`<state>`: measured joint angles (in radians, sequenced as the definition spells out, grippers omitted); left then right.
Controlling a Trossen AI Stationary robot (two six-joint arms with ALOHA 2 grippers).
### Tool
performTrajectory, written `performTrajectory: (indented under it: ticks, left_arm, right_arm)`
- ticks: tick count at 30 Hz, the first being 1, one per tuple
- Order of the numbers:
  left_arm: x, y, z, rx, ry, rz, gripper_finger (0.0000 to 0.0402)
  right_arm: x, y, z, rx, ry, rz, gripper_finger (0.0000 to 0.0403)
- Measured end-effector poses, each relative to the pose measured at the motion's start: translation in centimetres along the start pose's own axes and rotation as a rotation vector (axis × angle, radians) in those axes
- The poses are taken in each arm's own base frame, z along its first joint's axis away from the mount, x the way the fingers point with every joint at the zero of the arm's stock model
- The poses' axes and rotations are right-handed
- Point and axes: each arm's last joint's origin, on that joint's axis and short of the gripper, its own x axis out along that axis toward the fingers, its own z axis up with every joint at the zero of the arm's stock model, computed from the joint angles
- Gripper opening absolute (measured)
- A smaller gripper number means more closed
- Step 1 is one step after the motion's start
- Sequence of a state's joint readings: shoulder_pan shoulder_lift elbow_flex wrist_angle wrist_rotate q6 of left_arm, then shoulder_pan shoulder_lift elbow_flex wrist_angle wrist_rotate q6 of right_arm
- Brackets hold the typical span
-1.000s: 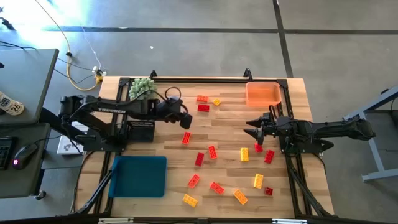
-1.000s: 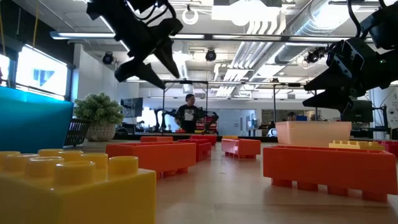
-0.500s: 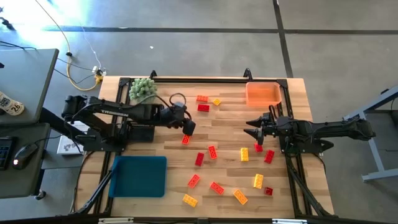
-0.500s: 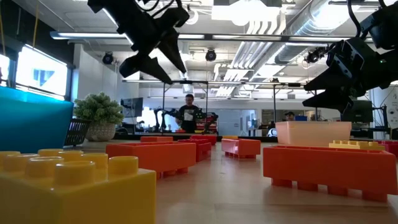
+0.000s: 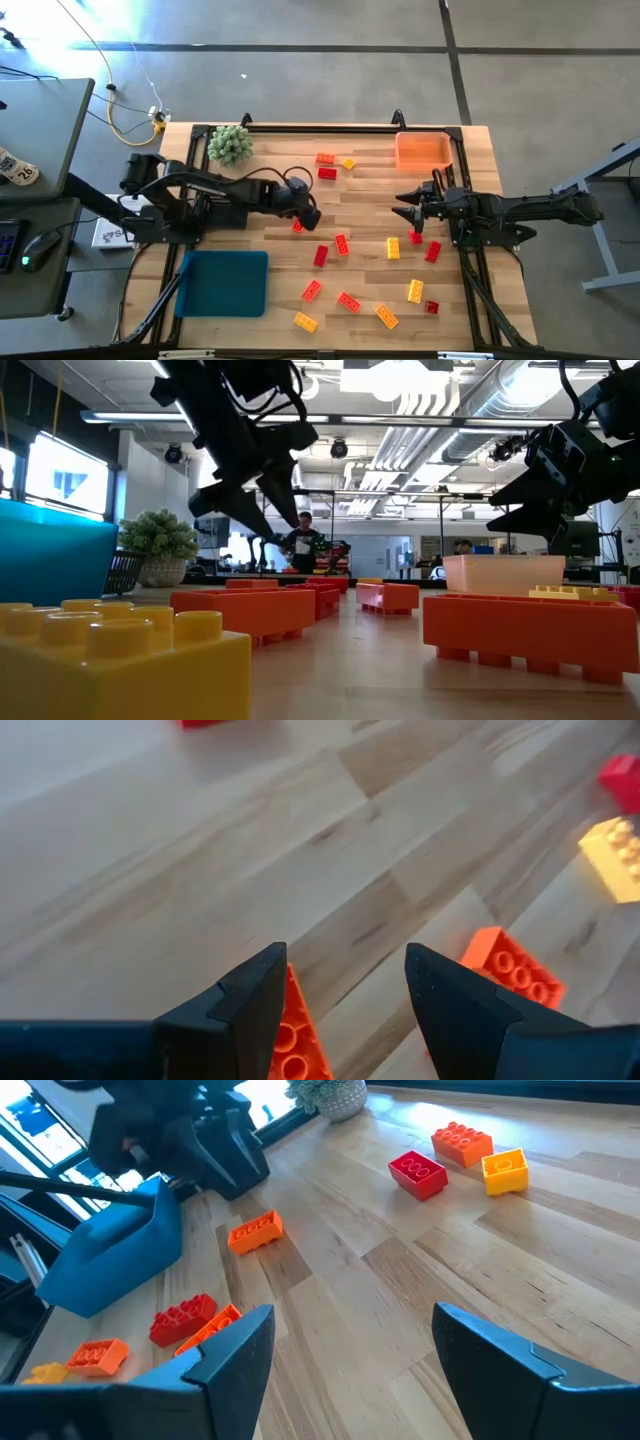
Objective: Sort & place blocks by color
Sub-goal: Put the orange game piece into the blue bin
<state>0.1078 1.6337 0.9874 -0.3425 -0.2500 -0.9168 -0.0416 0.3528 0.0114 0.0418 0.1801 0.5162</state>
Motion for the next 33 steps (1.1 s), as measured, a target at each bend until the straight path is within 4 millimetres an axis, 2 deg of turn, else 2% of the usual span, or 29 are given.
performTrajectory:
  ticks: [10, 19, 25, 33]
  left_arm:
    - [1.1, 0.2, -0.5, -0.008, -0.010, 0.062, 0.0193]
    - [1.1, 0.7, -0.5, -0.027, 0.004, 0.106, 0.0194]
    - [1.1, 1.2, -0.6, -0.037, 0.026, 0.144, 0.0211]
    - [1.4, 0.6, -1.6, -0.076, 0.043, 0.140, 0.0235]
  right_arm:
    - [0.0, 0.0, 0.0, 0.000, 0.000, 0.000, 0.0259]
    - [0.0, 0.0, 0.0, 0.000, 0.000, 0.000, 0.0259]
    - [0.0, 0.0, 0.0, 0.000, 0.000, 0.000, 0.0259]
    - [0.0, 0.0, 0.0, 0.000, 0.000, 0.000, 0.0259]
